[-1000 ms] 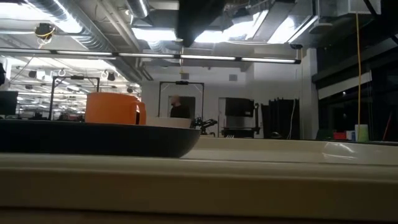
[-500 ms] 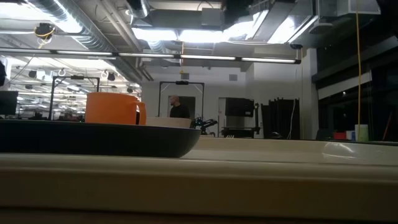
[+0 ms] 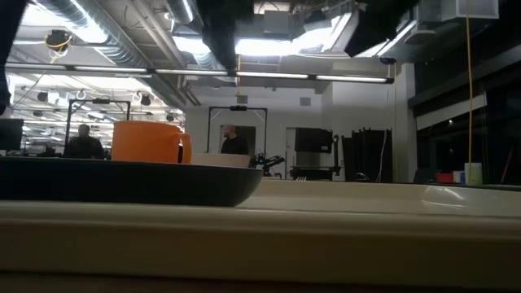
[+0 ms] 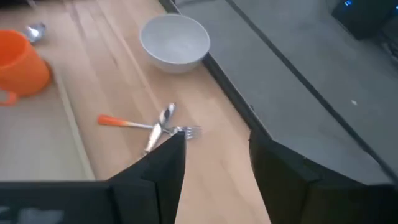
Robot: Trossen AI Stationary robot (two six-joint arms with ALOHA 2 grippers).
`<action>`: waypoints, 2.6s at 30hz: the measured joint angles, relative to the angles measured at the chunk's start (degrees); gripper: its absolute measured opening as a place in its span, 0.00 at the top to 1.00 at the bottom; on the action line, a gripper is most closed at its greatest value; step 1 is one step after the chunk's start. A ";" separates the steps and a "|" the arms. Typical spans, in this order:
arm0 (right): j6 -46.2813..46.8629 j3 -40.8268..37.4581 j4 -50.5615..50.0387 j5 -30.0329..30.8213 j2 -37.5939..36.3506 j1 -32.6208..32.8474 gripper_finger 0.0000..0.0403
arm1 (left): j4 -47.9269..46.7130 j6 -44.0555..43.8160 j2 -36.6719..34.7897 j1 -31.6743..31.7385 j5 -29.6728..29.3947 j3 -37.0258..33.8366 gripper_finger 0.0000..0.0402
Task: Set up tray
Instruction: Put the white bowl on the black plate
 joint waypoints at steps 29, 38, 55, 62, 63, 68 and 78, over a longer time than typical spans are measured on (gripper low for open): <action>-11.66 -9.26 9.99 -13.72 -7.43 -6.54 0.55 | 2.68 -3.41 16.69 6.76 2.53 -0.84 0.37; -11.74 -9.42 9.87 -19.34 -7.41 -9.57 0.55 | 10.98 -4.80 17.12 8.09 3.23 -9.02 0.37; -12.89 -9.46 11.68 -20.26 -7.39 -9.65 0.55 | 18.05 -8.51 17.12 10.01 1.91 -17.43 0.59; -12.77 -9.46 12.54 -20.26 -7.39 -9.65 0.55 | 18.19 -10.17 16.82 9.92 6.07 -18.27 0.95; -12.79 -9.46 12.54 -20.26 -7.39 -9.65 0.55 | 17.80 -10.35 16.62 9.84 6.53 -18.27 0.97; -12.79 -9.48 12.70 -20.23 -7.40 -9.65 0.55 | 17.53 -11.28 16.10 8.17 7.26 -18.11 0.98; -13.00 -9.48 12.93 -20.21 -7.28 -9.63 0.55 | 14.01 -14.95 10.75 0.59 8.27 -11.88 1.00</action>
